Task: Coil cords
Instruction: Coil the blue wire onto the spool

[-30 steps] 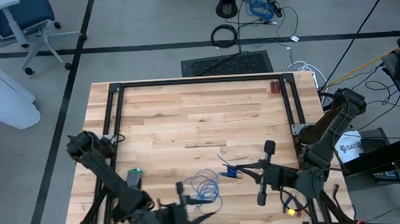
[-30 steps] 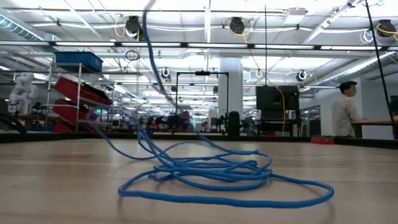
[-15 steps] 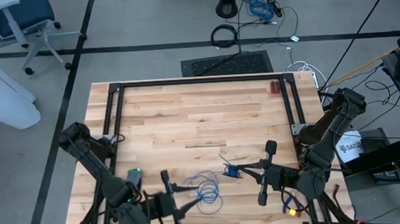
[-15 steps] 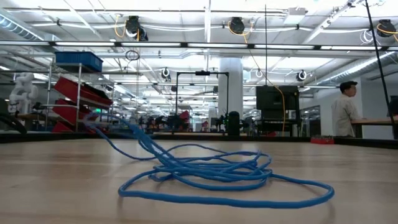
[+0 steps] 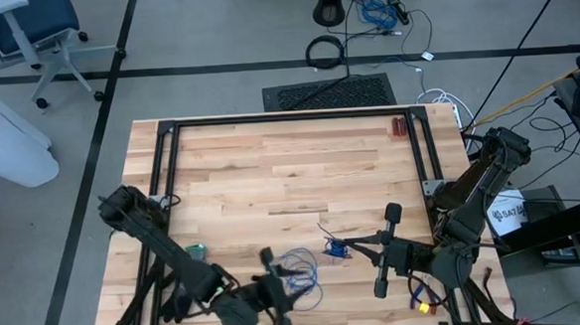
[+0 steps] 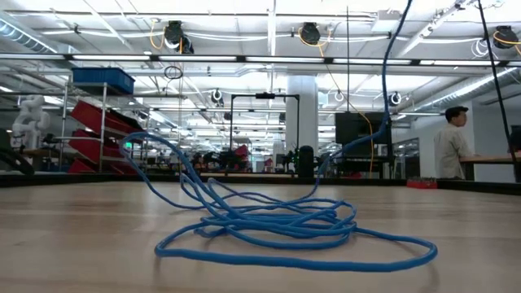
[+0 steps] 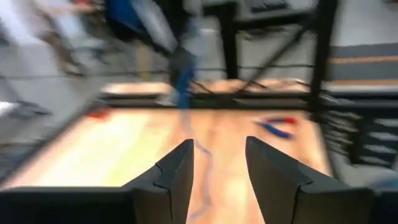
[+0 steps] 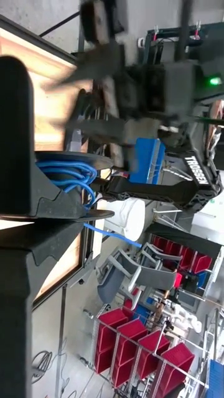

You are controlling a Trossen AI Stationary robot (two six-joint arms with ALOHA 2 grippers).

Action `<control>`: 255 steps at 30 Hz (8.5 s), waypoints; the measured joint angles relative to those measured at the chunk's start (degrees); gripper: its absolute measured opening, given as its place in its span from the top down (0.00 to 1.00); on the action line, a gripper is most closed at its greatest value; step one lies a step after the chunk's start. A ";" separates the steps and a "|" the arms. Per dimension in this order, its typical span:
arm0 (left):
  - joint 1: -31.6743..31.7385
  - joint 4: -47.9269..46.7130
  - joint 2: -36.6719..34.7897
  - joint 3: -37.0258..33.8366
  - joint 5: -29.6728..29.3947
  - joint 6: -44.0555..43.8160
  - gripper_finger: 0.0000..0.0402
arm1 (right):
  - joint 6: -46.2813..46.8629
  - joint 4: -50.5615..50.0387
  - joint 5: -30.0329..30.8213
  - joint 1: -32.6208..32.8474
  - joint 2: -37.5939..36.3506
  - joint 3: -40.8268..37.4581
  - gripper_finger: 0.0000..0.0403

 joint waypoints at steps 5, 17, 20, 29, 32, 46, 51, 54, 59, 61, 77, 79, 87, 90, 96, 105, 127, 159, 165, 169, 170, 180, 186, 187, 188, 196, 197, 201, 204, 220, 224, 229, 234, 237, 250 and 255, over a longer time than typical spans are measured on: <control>2.27 4.62 2.80 0.00 6.12 -0.67 0.53 | -0.06 -0.01 -0.05 -0.01 0.00 0.00 1.00; 5.92 13.25 8.71 0.00 2.90 -0.47 0.39 | -0.14 0.25 -0.07 2.11 -1.18 0.00 1.00; 6.33 15.97 9.75 0.00 2.90 -0.25 0.39 | -0.10 0.25 -0.09 2.08 -1.18 0.00 1.00; 7.04 20.64 12.37 0.00 4.49 2.32 0.39 | -0.10 0.34 -0.03 2.08 -1.18 0.00 1.00; 7.08 24.28 13.83 0.00 4.85 5.67 0.39 | -0.10 0.34 -0.03 2.08 -1.18 0.00 1.00; 7.06 27.06 14.32 0.00 4.64 8.57 0.77 | -0.28 0.34 -0.03 2.08 -1.18 0.00 1.00; 7.12 27.03 14.30 0.00 4.46 8.83 0.91 | -0.26 0.34 -0.03 2.08 -1.18 0.00 1.00; 7.11 27.05 14.27 0.00 4.48 8.83 0.98 | -0.26 0.34 -0.03 2.08 -1.18 0.00 1.00; 7.12 26.11 14.25 0.00 3.73 8.91 0.99 | -0.26 0.32 -0.03 2.08 -1.18 0.00 1.00; 6.86 25.77 14.25 0.00 1.39 10.44 0.99 | -0.26 0.31 -0.03 2.08 -1.18 0.00 1.00; -0.33 -16.03 -1.62 0.00 -13.18 -12.59 1.00 | 0.68 -0.82 -2.91 2.04 -1.18 0.00 1.00; -1.24 -20.70 -2.72 0.00 -13.22 -16.23 1.00 | 1.32 -1.14 -3.72 2.04 -1.18 0.00 1.00; -3.64 -19.14 -4.68 0.00 -13.64 -15.10 1.00 | 0.93 -4.96 -4.75 1.14 -1.06 0.00 1.00; -4.24 -15.45 -5.48 0.00 -13.50 -12.14 1.00 | 0.02 -6.08 -4.83 0.33 -0.09 0.00 1.00; -6.06 -5.49 -6.05 0.00 -13.07 -2.34 1.00 | -1.92 -5.91 -5.02 -2.07 2.09 0.00 1.00; -4.75 6.08 -6.05 0.00 -10.45 7.39 1.00 | -3.29 -4.15 -6.61 -5.31 5.27 0.00 1.00; 4.01 11.53 -2.19 -0.02 4.28 5.21 1.00 | 1.59 2.55 -6.12 -10.10 8.36 0.00 1.00; 5.63 9.34 0.20 -0.02 14.55 3.87 0.79 | 0.39 6.56 -4.52 -5.97 4.39 0.00 1.00; 5.69 9.00 0.20 -0.02 15.62 3.87 0.76 | -0.69 6.55 -4.50 -3.32 2.57 0.00 1.00; 5.74 9.39 0.20 -0.02 15.56 3.88 0.76 | -1.21 6.83 -4.33 -2.34 2.12 0.00 1.00; 5.74 9.45 0.20 -0.02 15.56 3.87 0.76 | -1.74 7.36 -4.10 -2.19 2.10 0.00 1.00; 5.72 9.26 0.18 -0.02 21.42 5.34 0.76 | -5.74 10.45 -3.03 -0.02 1.09 0.00 1.00; 5.75 10.07 2.70 -0.02 22.94 5.62 0.76 | -6.50 10.91 -3.17 0.66 1.05 0.00 1.00; 5.89 9.96 3.38 -0.02 22.94 5.79 0.76 | -6.51 10.91 -3.17 0.68 1.05 0.00 1.00; 6.16 10.10 4.21 -0.02 22.92 5.79 0.76 | -6.48 10.99 -3.23 0.66 1.05 0.00 1.00; 7.66 14.94 8.55 -0.02 22.10 8.63 0.76 | -7.94 12.26 -3.31 1.01 1.05 0.00 1.00; 7.62 14.88 8.57 -0.02 21.49 8.89 0.76 | -8.00 12.42 -3.30 1.11 1.05 0.00 1.00; 7.61 15.28 8.55 -0.02 21.11 8.95 0.77 | -8.47 12.49 -3.31 1.49 1.05 0.00 1.00; 7.22 15.59 8.55 -0.02 20.88 10.33 0.78 | -8.65 12.58 -3.27 1.64 1.05 0.00 1.00; 6.35 14.74 8.53 -0.02 16.21 12.02 0.99 | -9.11 12.58 -3.26 1.71 1.05 0.00 1.00; 6.35 12.08 8.53 -0.02 14.12 11.82 0.99 | -9.11 12.60 -3.26 1.71 1.05 0.00 1.00; 6.35 8.08 8.53 -0.02 9.89 11.36 0.99 | -9.14 13.28 -3.27 2.44 1.07 0.00 1.00; 6.58 7.45 8.50 -0.02 7.43 11.32 1.00 | -10.75 16.04 -3.31 3.45 1.07 0.00 1.00; 6.89 7.90 8.50 -0.02 7.43 9.98 1.00 | -10.81 16.23 -3.33 3.59 1.07 0.00 1.00; 11.17 16.92 8.49 -0.02 14.70 9.86 1.00 | -9.58 15.65 -3.69 2.78 1.46 0.00 1.00; 12.15 17.24 8.48 -0.02 16.28 9.88 1.00 | -7.67 15.13 -7.25 1.88 1.49 0.00 1.00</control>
